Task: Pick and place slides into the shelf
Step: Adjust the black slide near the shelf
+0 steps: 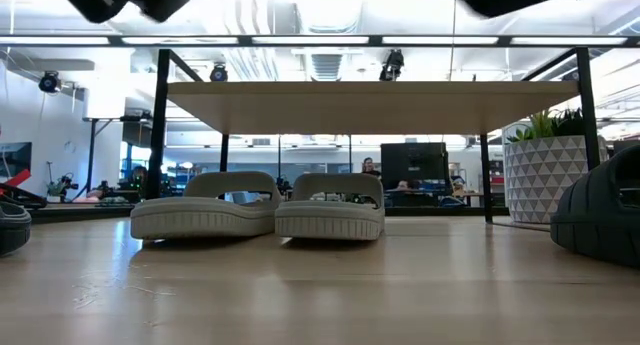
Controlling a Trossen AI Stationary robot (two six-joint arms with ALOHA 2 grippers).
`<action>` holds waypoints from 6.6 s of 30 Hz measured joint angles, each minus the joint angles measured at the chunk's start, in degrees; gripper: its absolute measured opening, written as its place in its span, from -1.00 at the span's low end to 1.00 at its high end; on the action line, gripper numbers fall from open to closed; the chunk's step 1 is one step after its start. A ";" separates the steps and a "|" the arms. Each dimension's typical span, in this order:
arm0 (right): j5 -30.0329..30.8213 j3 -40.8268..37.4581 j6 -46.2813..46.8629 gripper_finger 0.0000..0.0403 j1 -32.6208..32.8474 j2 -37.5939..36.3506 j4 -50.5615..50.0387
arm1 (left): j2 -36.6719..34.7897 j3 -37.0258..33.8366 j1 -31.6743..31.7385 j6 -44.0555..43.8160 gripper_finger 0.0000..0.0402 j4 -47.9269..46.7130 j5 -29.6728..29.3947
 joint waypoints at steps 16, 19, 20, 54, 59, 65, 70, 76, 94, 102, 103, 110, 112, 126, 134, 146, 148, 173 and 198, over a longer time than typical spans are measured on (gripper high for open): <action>-1.54 -0.09 -6.20 -0.96 -0.34 -0.33 4.15 | 3.62 0.09 -0.01 -3.06 -1.00 2.02 9.00; -1.55 -0.09 -6.80 -0.96 -0.32 -0.33 4.24 | 3.84 0.09 -0.01 -3.05 -1.00 2.02 8.97; -1.59 -0.09 -7.29 -0.96 -0.32 -0.34 4.29 | 3.84 0.09 -0.01 -3.04 -1.00 2.02 8.96; -4.55 0.11 -10.45 -0.96 -0.57 -0.44 3.36 | 4.31 0.15 -0.04 -3.02 -1.00 2.05 8.82; -4.55 0.11 -9.35 -0.96 -0.56 -0.80 1.50 | 4.90 0.15 -0.04 -3.02 -1.00 2.11 8.81; -4.55 0.15 -9.29 -0.96 -0.58 -1.20 -0.46 | 5.63 0.15 -0.01 -2.98 -1.00 2.20 8.83; -4.52 0.15 -8.00 -0.96 -0.57 -1.22 -0.98 | 5.63 0.15 -0.01 -2.78 -1.00 2.86 8.80; -4.52 0.15 -8.00 -0.96 -0.58 -1.28 -2.30 | 5.11 0.15 -0.01 -2.18 -1.00 3.84 8.72; -5.24 0.15 -8.64 -0.96 -0.71 -1.33 4.55 | 4.34 0.15 -0.01 -0.90 -1.00 3.79 8.63; -6.28 -0.11 -14.47 -0.96 -1.06 -1.38 10.87 | 4.22 0.15 -0.04 0.56 -1.00 3.81 8.67; -5.75 -0.11 -15.63 -0.96 -1.06 -1.38 11.82 | 4.21 0.15 -0.04 0.54 -1.00 3.75 8.72; 0.69 -0.17 -25.58 -0.96 -1.24 -1.28 19.13 | 3.56 0.09 -0.06 0.45 -1.00 3.20 8.98; 1.51 -0.17 -28.40 -0.96 -1.30 -1.27 21.15 | 3.23 0.09 -0.06 0.45 -1.00 3.31 8.98; 3.41 -0.22 -32.77 -0.96 -3.41 -3.28 15.77 | 1.32 0.04 -0.04 0.50 -1.00 3.16 8.97; -8.09 -0.21 -39.85 -0.96 -5.35 -3.61 23.83 | 0.95 0.02 -0.01 0.52 -1.00 2.81 8.96; -8.62 -1.51 -48.14 -0.96 -10.60 -5.30 29.87 | 0.93 -0.07 -0.01 0.59 -1.00 2.81 8.94; -10.46 -1.50 -52.47 -0.96 -11.82 -7.08 33.98 | 0.93 -0.07 -0.01 0.56 -1.00 2.83 8.94; -12.31 -1.51 -31.60 -0.96 -4.29 -21.23 -8.97 | -2.41 -0.07 -0.04 0.59 -1.00 2.81 7.87; -18.24 -4.90 7.13 -0.96 13.69 -17.58 -25.67 | 0.03 -0.07 -0.04 1.98 -1.00 2.79 7.52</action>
